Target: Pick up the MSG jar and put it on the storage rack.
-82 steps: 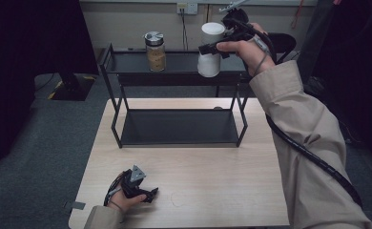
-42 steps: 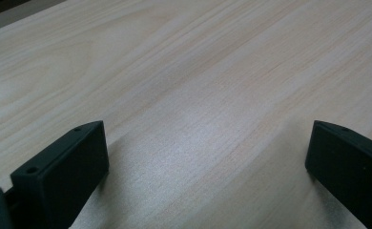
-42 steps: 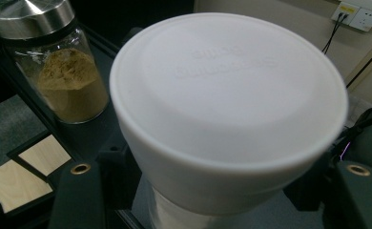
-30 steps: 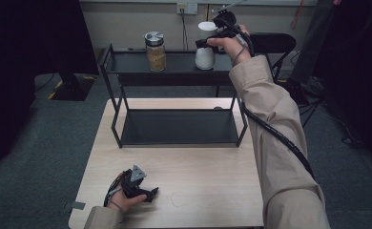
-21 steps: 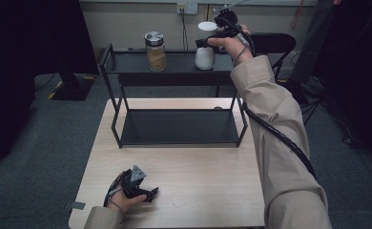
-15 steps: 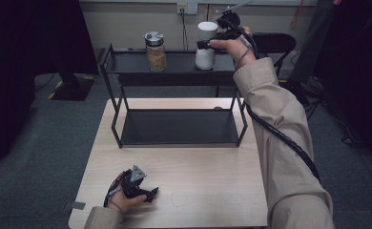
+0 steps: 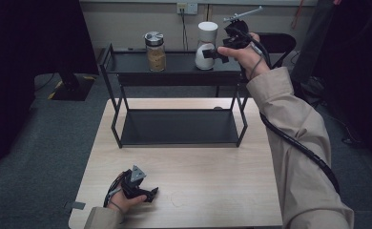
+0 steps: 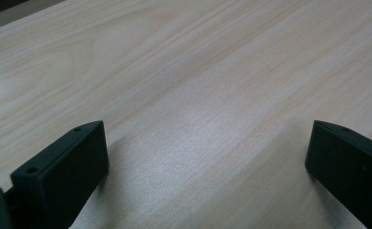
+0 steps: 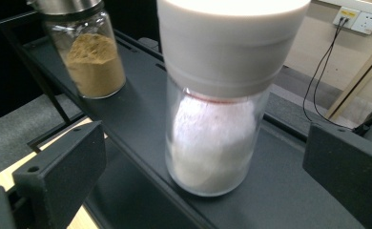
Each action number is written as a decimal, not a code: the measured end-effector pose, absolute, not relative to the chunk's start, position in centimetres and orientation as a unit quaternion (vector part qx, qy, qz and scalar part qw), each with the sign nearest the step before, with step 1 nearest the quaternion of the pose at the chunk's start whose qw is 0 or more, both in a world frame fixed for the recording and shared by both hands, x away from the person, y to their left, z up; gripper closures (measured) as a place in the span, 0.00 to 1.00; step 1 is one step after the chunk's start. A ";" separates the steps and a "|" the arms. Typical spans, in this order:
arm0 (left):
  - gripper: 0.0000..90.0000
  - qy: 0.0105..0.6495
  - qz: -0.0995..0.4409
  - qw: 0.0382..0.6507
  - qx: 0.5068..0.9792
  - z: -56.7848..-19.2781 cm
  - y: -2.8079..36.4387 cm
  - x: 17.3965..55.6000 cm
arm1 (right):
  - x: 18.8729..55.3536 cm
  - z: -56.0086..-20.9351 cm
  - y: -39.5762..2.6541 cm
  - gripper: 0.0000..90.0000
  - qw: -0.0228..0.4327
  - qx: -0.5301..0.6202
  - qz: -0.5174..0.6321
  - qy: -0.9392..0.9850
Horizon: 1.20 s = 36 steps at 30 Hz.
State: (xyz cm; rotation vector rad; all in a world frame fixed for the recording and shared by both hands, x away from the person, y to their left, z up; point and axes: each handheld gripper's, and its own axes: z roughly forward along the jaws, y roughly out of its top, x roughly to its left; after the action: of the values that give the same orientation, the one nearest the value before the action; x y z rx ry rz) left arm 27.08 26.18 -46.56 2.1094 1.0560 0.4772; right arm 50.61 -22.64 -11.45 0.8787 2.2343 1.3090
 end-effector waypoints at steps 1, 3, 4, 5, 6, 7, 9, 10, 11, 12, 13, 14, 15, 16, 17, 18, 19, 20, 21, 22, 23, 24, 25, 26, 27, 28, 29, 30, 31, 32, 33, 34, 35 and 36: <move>0.00 0.409 0.185 0.359 0.818 -46.6 26.2 27.1 | 50.5 -11.5 -22.8 0.00 0.201 0.313 0.467 0.802; 0.00 0.408 0.185 0.358 0.819 -46.5 26.2 27.1 | 50.2 -11.9 -23.2 0.00 0.197 0.309 0.470 0.803; 0.00 0.409 0.185 0.359 0.818 -46.6 26.2 27.1 | 50.0 -11.9 -23.3 0.00 0.196 0.309 0.470 0.804; 0.00 0.409 0.185 0.359 0.818 -46.6 26.2 27.1 | 49.8 -12.2 -23.4 0.00 0.197 0.306 0.471 0.804; 0.00 0.409 0.185 0.359 0.818 -46.6 26.2 27.1 | 49.6 -12.3 -23.5 0.00 0.196 0.304 0.471 0.804; 0.00 0.410 0.185 0.359 0.818 -46.6 26.2 27.1 | 49.5 -12.5 -23.7 0.00 0.195 0.301 0.472 0.805; 0.00 0.411 0.186 0.359 0.817 -46.6 26.2 27.0 | 49.2 -13.1 -24.1 0.00 0.186 0.299 0.479 0.804; 0.00 0.410 0.186 0.357 0.818 -46.5 26.2 27.0 | 49.0 -13.4 -24.2 0.00 0.187 0.295 0.478 0.806; 0.00 0.412 0.186 0.359 0.817 -46.6 26.1 27.0 | 48.9 -13.6 -24.3 0.00 0.186 0.292 0.480 0.806; 0.00 0.412 0.186 0.359 0.816 -46.6 26.1 27.0 | 48.8 -13.8 -24.4 0.00 0.183 0.287 0.480 0.809; 0.00 0.413 0.186 0.359 0.816 -46.6 26.1 27.0 | 48.6 -14.1 -24.4 0.00 0.185 0.284 0.478 0.810; 0.00 0.413 0.186 0.359 0.816 -46.6 26.1 27.0 | 48.5 -14.3 -24.4 0.00 0.186 0.283 0.477 0.811; 0.00 0.413 0.186 0.359 0.816 -46.6 26.1 26.9 | 48.2 -14.6 -24.4 0.00 0.185 0.281 0.476 0.813; 0.00 0.414 0.187 0.358 0.816 -46.6 26.1 26.9 | 48.1 -14.8 -24.4 0.00 0.184 0.278 0.474 0.815; 0.00 0.414 0.187 0.358 0.816 -46.6 26.1 26.9 | 48.1 -14.8 -24.4 0.00 0.184 0.278 0.474 0.815; 0.00 0.414 0.187 0.359 0.815 -46.6 26.1 26.9 | 47.8 -15.3 -24.3 0.00 0.184 0.274 0.473 0.817; 0.00 0.414 0.187 0.358 0.815 -46.6 26.1 26.9 | 47.8 -15.3 -24.3 0.00 0.184 0.274 0.473 0.817; 0.00 0.415 0.187 0.358 0.815 -46.6 26.1 26.9 | 47.5 -15.5 -24.3 0.00 0.185 0.273 0.473 0.817; 0.00 0.415 0.188 0.358 0.815 -46.6 26.1 26.9 | 47.2 -15.9 -24.4 0.00 0.181 0.266 0.475 0.819; 0.00 0.415 0.188 0.358 0.815 -46.6 26.1 26.9 | 47.0 -16.1 -24.4 0.00 0.179 0.263 0.476 0.820; 0.00 0.415 0.188 0.358 0.815 -46.6 26.1 26.9 | 47.0 -16.1 -24.4 0.00 0.179 0.263 0.476 0.820; 0.00 0.415 0.188 0.357 0.815 -46.6 26.1 26.8 | 46.6 -16.5 -24.5 0.00 0.176 0.259 0.481 0.819; 0.00 0.415 0.188 0.357 0.815 -46.6 26.1 26.8 | 46.6 -16.5 -24.5 0.00 0.176 0.259 0.481 0.819; 0.00 0.416 0.188 0.357 0.815 -46.5 26.1 26.8 | 46.3 -17.0 -24.5 0.00 0.175 0.254 0.485 0.818; 0.00 0.416 0.188 0.357 0.815 -46.5 26.1 26.8 | 46.0 -17.2 -24.5 0.00 0.173 0.249 0.484 0.821; 0.00 0.416 0.188 0.357 0.815 -46.5 26.1 26.8 | 45.8 -17.5 -24.5 0.00 0.172 0.245 0.485 0.821; 0.00 0.416 0.188 0.357 0.815 -46.5 26.1 26.8 | 45.6 -17.7 -24.6 0.00 0.171 0.243 0.486 0.822; 0.00 0.416 0.188 0.357 0.815 -46.5 26.1 26.8 | 45.5 -17.9 -24.7 0.00 0.169 0.242 0.485 0.823; 0.00 0.416 0.188 0.357 0.815 -46.5 26.1 26.8 | 45.4 -18.2 -24.7 0.00 0.166 0.241 0.485 0.824; 0.00 0.416 0.188 0.357 0.815 -46.5 26.1 26.8 | 45.3 -18.3 -24.7 0.00 0.165 0.238 0.482 0.827; 0.00 0.416 0.188 0.357 0.815 -46.5 26.1 26.8 | 45.3 -18.3 -24.7 0.00 0.165 0.238 0.482 0.827; 0.00 0.416 0.188 0.357 0.815 -46.5 26.1 26.8 | 45.1 -18.7 -24.8 0.00 0.163 0.240 0.478 0.829; 0.00 0.416 0.188 0.357 0.815 -46.5 26.1 26.8 | 45.1 -18.7 -24.8 0.00 0.163 0.240 0.478 0.829; 0.00 0.415 0.188 0.355 0.816 -46.5 26.1 26.9 | 45.1 -18.9 -25.0 0.00 0.159 0.239 0.479 0.830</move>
State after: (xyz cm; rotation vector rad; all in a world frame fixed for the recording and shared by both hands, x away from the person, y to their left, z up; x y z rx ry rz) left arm 26.88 26.09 -46.49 2.1089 1.0715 0.4856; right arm 45.07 -24.99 -18.91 0.6833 2.3712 1.3688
